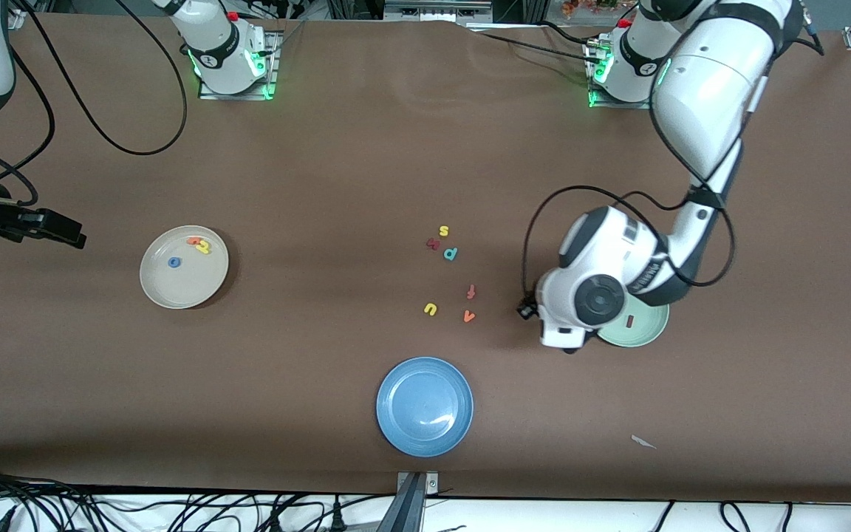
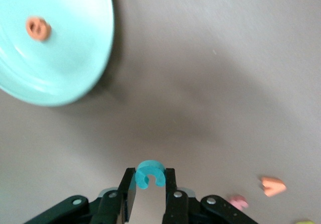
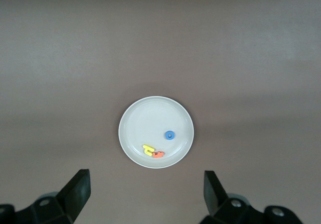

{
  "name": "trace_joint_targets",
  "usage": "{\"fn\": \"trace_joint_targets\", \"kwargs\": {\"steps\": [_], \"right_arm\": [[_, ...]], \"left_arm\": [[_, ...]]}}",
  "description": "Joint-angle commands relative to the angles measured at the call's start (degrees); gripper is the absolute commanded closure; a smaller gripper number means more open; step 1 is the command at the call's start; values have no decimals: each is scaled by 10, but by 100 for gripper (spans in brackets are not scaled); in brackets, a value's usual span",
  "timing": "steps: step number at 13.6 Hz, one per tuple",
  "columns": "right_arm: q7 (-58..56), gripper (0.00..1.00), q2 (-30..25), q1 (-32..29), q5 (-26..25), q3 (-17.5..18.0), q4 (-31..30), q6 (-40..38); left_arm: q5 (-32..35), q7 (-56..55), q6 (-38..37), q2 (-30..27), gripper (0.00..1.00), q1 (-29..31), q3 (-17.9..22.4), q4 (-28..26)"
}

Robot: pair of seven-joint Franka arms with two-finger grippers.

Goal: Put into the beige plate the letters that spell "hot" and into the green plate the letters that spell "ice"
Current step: 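Carry the teal c to the green plate and open the left gripper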

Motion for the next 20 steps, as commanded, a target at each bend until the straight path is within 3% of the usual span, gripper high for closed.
{"fn": "trace_joint_targets", "kwargs": {"steps": [1,8,12,13,14,15,20], "right_arm": [[8,0,-15,-7,0,6,-14,1],[3,0,-13,-15,11,1,2,3],[2,0,-12,-15,11,1,9,3],[3,0,-13,-15,10,1,9,3],[2,0,-13,-15,7,1,9,3],[3,0,-13,-15,8,1,9,3],[3,0,-12,-16,7,1,11,4]], "left_arm": [[-12,76,-5,-26,96,43,-5,-32],[-7,321,-4,-26,96,132,-4,-98],[-4,343,6,-25,91,128,-4,-112],[-4,343,12,-23,79,126,-4,-111],[-4,344,18,-22,49,124,-4,-111],[-4,343,19,-21,2,123,-4,-110],[-4,344,10,-32,0,122,-8,-106]]}}
